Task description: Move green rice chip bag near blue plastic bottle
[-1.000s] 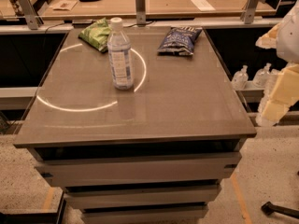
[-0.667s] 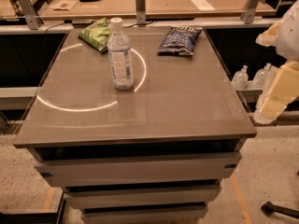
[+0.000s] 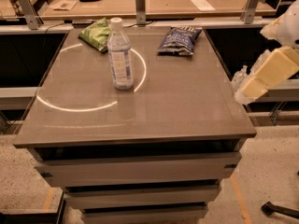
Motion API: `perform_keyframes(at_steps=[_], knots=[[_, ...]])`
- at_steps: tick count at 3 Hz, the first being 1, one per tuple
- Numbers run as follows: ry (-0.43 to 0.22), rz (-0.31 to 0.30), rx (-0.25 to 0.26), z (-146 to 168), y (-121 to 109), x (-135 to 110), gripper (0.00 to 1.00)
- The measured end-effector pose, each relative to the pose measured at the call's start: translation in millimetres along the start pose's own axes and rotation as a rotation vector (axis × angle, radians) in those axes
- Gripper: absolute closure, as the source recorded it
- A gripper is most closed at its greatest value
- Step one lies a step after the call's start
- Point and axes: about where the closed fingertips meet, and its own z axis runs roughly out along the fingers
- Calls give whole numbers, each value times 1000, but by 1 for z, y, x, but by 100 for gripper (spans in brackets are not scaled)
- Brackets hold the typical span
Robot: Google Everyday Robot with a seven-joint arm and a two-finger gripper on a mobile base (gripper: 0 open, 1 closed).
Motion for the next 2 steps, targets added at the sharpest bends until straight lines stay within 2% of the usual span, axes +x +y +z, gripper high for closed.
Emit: perform_keyframes(at_steps=[1,2], knots=[[-104,165,44,6,-12,-1,0],[-211,249,100,26,-32,-5,0]])
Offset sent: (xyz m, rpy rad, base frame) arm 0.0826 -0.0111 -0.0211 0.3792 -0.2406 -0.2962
